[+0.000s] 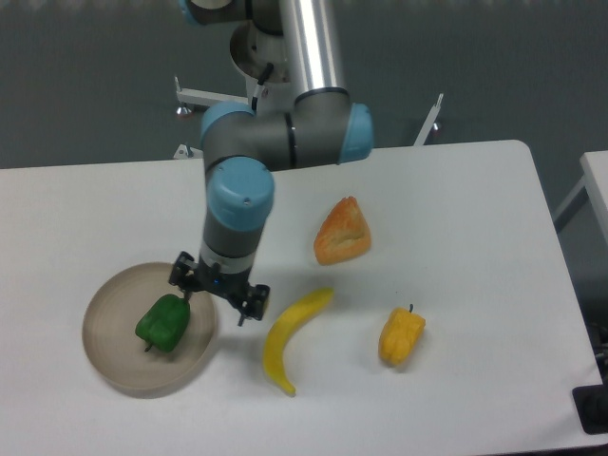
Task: Pick up the green pepper from the plate
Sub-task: 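Lower the gripper around the green pepper on the plate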
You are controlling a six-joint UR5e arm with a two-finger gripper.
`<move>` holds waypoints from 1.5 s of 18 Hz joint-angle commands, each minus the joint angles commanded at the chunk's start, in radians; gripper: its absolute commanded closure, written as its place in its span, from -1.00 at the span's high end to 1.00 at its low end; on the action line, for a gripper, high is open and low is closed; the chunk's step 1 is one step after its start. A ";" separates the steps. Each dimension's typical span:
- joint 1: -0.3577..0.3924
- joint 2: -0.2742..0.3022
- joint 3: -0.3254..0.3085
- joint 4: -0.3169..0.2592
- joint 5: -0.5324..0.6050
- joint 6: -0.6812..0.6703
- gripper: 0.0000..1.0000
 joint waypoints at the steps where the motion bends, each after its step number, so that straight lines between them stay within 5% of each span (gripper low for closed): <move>1: -0.006 0.009 -0.012 0.000 0.003 0.000 1.00; 27: -0.084 -0.084 -0.017 0.114 0.051 -0.025 1.00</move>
